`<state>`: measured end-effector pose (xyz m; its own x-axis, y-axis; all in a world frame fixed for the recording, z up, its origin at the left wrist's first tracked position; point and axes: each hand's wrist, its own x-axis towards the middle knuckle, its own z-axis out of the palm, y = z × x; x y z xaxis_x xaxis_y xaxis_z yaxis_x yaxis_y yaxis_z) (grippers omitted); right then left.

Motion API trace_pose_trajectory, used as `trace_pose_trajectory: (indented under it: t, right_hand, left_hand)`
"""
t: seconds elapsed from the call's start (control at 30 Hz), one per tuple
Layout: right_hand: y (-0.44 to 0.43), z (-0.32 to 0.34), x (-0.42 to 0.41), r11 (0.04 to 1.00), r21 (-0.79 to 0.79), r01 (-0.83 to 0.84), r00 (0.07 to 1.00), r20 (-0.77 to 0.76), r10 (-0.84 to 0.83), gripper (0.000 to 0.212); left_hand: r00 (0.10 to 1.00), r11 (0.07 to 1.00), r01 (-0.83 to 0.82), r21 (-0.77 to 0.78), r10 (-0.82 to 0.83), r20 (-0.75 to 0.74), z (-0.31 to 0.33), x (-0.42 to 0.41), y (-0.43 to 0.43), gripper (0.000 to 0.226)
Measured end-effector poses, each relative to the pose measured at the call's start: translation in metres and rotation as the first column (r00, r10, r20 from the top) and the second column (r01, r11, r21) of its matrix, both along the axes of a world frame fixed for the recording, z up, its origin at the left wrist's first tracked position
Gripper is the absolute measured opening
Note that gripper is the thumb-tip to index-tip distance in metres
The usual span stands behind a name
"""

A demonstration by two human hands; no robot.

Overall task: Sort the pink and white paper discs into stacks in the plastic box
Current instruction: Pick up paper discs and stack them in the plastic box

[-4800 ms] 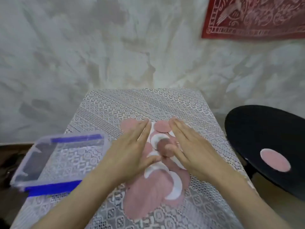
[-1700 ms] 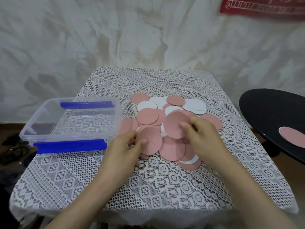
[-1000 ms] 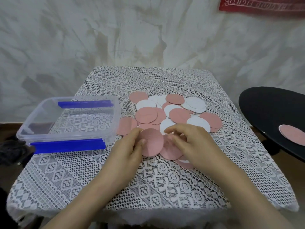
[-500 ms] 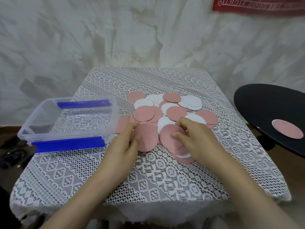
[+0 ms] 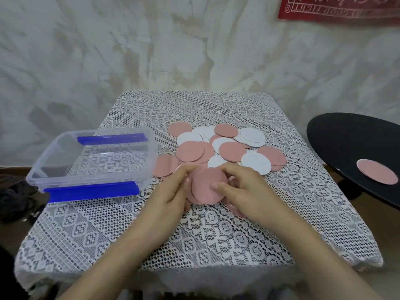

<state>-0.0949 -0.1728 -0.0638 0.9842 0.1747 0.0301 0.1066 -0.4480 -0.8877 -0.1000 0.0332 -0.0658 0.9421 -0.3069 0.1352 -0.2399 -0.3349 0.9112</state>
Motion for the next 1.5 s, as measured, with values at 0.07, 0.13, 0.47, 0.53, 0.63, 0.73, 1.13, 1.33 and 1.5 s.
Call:
trace_pose_trajectory:
  t: [0.07,0.13,0.47,0.53,0.63,0.73,1.13,1.33,1.5]
  right_hand:
    - [0.003,0.0,0.0,1.0,-0.004,0.001,1.0,0.006,-0.001,0.009]
    - [0.007,0.002,0.0,1.0,-0.015,0.014,1.0,0.015,-0.014,0.013]
    - [0.009,0.017,-0.025,0.934,-0.358,0.007,0.973,0.217,0.076,0.006]
    - [0.012,0.012,-0.03,0.902,-0.431,-0.01,0.968,0.221,0.116,0.012]
    - [0.02,0.007,-0.037,0.871,-0.492,-0.009,0.96,0.239,0.145,0.015]
    - [0.027,0.01,-0.041,0.887,-0.462,0.01,0.943,0.3,0.145,0.015]
    - [0.036,0.004,-0.034,0.793,-0.607,-0.056,0.957,0.194,0.216,0.02]
    - [0.043,0.01,-0.027,0.907,-0.421,-0.015,0.942,0.298,0.154,0.018]
    - [0.066,0.03,-0.018,0.995,-0.098,-0.037,0.966,0.253,0.061,0.012]
  left_hand:
    - [0.999,0.999,0.024,0.036,-0.026,0.035,0.001,-0.001,-0.001,0.031]
    - [0.997,0.996,0.036,0.081,-0.042,0.07,0.002,-0.001,-0.001,0.031]
    - [0.959,0.92,-0.092,0.38,-0.021,0.282,0.0,-0.01,0.015,0.016]
    - [0.957,0.908,-0.064,0.414,-0.061,0.282,-0.003,-0.012,0.017,0.016]
    - [0.954,0.907,-0.059,0.416,-0.072,0.291,-0.004,-0.016,0.018,0.016]
    - [0.944,0.921,-0.11,0.374,-0.021,0.331,0.0,-0.016,0.019,0.02]
    - [0.958,0.876,-0.098,0.472,-0.044,0.282,-0.004,-0.013,0.019,0.028]
    - [0.963,0.932,-0.12,0.341,0.026,0.268,0.01,-0.014,0.034,0.015]
    - [0.958,0.966,-0.195,0.17,0.15,0.246,0.03,-0.012,0.054,0.009]
